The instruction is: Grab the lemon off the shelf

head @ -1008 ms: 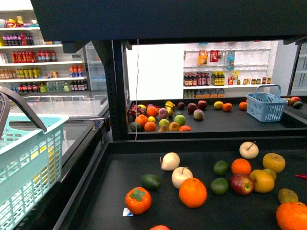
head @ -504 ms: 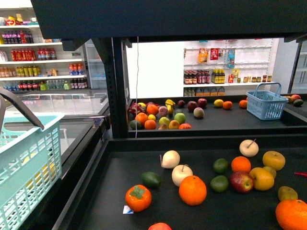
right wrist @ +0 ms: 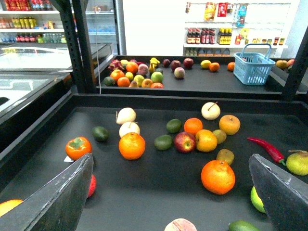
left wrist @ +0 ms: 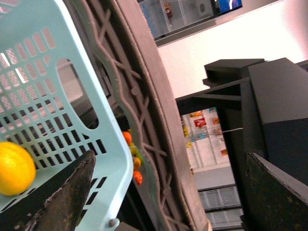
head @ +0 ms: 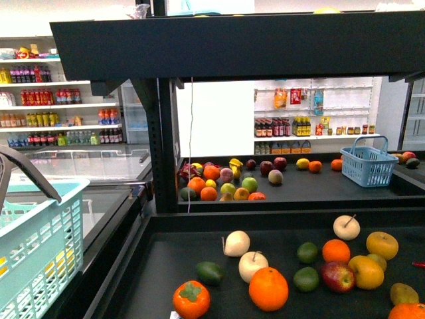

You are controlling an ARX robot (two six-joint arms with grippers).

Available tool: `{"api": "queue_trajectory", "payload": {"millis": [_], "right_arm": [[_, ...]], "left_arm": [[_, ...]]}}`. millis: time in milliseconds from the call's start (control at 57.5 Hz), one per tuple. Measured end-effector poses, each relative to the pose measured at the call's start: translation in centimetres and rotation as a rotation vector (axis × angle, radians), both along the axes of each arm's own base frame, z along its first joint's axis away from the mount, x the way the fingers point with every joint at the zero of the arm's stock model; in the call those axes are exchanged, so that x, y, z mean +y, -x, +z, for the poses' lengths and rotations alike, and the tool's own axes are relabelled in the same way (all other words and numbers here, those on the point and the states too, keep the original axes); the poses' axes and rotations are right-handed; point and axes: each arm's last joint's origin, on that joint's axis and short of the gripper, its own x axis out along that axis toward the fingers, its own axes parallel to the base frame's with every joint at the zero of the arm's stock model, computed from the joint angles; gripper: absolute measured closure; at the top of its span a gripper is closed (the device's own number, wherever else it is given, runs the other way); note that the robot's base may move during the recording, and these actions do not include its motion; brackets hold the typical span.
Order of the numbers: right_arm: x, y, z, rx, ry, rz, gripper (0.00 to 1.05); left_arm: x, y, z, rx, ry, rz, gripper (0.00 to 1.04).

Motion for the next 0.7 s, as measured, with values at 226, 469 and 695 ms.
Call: {"api": "queue_trajectory", "payload": {"millis": [226, 469, 695], "right_arm": [[0.0, 0.0, 0.0, 0.000, 0.000, 0.000, 0.07], [0.0, 0.0, 0.0, 0.000, 0.000, 0.000, 0.07], [0.0, 0.0, 0.0, 0.000, 0.000, 0.002, 0.07]], "left_arm": [[-0.6, 2.1, 1.7, 0.150, -0.156, 0.008, 0.08], [-3.4, 6.2, 4.2, 0.460, -0.511, -0.056, 0.08], [-8.5, 14.9, 7.5, 0.128, -1.000, -0.121, 0.28]]}}
